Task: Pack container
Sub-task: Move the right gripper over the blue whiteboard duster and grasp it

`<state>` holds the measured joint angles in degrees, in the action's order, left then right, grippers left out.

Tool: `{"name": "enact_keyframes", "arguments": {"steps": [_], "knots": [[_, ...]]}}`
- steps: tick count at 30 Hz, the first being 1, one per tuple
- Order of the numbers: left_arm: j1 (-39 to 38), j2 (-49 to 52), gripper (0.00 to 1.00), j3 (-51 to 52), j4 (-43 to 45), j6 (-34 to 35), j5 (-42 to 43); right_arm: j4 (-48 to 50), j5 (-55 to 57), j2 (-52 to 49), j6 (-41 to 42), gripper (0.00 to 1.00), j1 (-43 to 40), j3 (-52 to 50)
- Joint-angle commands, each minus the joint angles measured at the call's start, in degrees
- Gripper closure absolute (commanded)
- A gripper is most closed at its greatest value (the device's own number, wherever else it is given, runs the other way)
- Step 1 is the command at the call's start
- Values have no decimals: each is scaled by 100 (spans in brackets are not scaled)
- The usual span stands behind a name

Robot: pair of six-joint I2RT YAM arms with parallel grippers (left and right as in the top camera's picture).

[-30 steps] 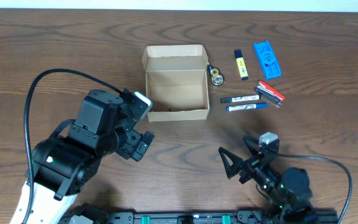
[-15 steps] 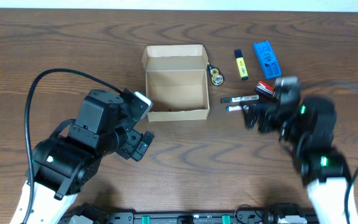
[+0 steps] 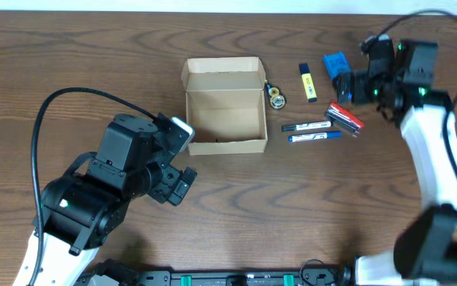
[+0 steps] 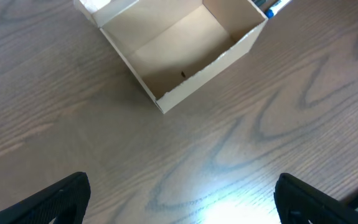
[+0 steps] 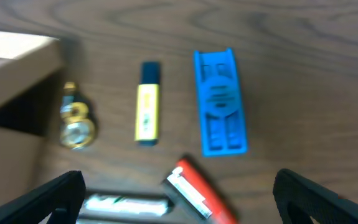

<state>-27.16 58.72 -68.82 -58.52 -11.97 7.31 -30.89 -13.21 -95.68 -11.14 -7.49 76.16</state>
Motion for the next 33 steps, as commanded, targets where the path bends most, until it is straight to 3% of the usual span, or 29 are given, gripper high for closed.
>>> {"name": "enact_keyframes", "arguments": {"steps": [1,12,28,33], "knots": [[22,4,5,-68,-15,42,15,11,199,-767,-601,1,-140,588],[22,4,5,-68,-15,42,15,1036,229,-2505,-776,1,-166,1241],[22,4,5,-68,-15,42,15,1569,400,-3386,-778,1,-166,1239],[22,4,5,-68,-15,42,15,1569,400,-3497,-776,7,-164,1239]]}}
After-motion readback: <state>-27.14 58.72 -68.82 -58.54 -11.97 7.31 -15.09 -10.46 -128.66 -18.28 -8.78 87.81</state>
